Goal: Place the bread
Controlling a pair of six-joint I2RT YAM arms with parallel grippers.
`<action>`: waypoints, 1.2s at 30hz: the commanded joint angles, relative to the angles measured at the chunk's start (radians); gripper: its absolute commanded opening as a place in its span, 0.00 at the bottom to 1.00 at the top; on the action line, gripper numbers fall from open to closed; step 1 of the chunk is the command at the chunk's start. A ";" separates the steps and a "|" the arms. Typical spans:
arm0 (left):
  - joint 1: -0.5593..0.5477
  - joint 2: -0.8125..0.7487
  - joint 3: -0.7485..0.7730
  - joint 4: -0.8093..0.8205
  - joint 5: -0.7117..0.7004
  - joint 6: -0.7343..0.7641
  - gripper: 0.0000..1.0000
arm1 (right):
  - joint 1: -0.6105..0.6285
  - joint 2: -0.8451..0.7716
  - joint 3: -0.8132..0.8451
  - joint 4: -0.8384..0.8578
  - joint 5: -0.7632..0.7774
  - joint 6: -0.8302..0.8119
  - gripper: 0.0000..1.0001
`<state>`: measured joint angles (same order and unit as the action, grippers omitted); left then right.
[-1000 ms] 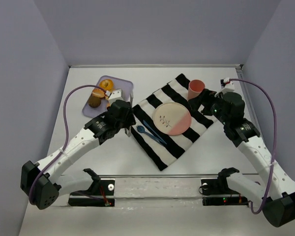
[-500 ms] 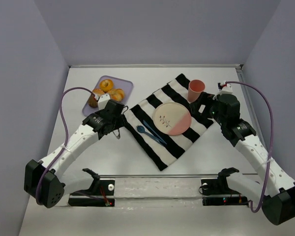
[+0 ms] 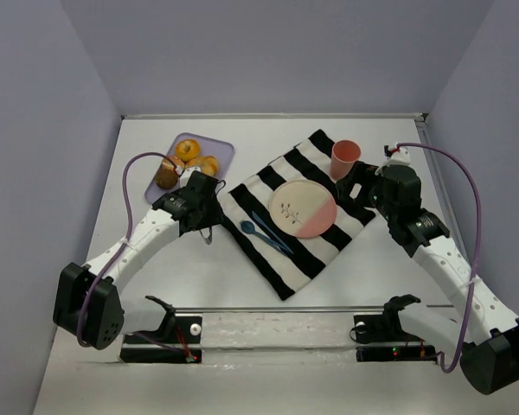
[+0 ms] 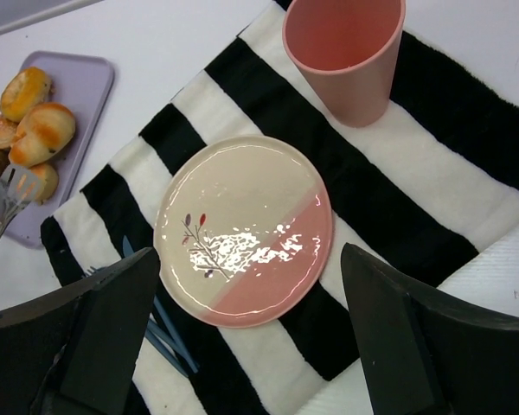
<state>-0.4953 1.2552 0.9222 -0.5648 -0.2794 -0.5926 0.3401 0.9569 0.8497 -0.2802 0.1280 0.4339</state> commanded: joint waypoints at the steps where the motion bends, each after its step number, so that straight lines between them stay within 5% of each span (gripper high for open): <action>1: 0.003 0.006 0.003 0.031 0.040 0.034 0.70 | -0.004 0.000 -0.005 0.035 0.038 -0.017 0.91; 20: 0.080 0.177 0.063 0.072 0.046 0.050 0.72 | -0.004 0.011 -0.012 0.038 0.101 -0.021 0.91; 32: 0.107 0.159 0.064 0.069 0.051 0.039 0.54 | -0.004 0.005 -0.018 0.038 0.133 -0.020 0.91; 36: 0.110 0.132 0.072 0.042 0.028 0.022 0.41 | -0.004 0.002 -0.018 0.036 0.134 -0.020 0.91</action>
<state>-0.3908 1.4487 0.9489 -0.4908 -0.2203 -0.5591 0.3401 0.9699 0.8345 -0.2794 0.2317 0.4225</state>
